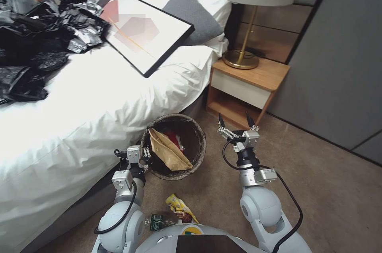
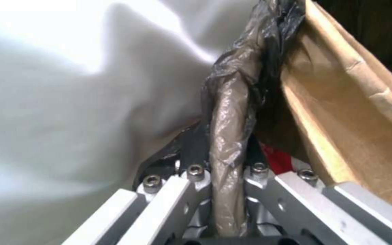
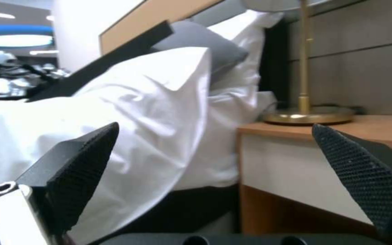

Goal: Pick up the trash bin, then pick up the garbage from the floor and place it into the trash bin.

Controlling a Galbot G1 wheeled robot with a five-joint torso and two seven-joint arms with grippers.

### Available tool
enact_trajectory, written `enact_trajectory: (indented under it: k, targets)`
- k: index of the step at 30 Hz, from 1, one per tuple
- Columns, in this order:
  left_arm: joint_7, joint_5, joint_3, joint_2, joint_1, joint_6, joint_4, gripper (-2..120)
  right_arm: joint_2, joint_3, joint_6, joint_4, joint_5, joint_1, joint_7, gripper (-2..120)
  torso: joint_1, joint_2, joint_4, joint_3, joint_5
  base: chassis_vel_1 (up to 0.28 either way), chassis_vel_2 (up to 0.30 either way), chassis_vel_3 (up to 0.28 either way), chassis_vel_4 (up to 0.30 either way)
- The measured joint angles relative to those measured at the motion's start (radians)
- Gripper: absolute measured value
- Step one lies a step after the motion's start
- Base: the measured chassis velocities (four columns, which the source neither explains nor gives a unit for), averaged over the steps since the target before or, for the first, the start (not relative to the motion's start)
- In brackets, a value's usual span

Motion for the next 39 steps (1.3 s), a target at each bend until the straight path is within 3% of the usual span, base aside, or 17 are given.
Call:
enact_trajectory:
  k: [39]
  targets:
    - [0.005, 0.003, -0.003, -0.002, 0.001, -0.010, -0.003, 17, -0.003, 0.007, -0.003, 0.003, 0.006, 0.003, 0.002, 100, 0.000, 0.000, 0.0004, 0.000, 0.0002, 0.080, 0.077, 0.082, 0.087]
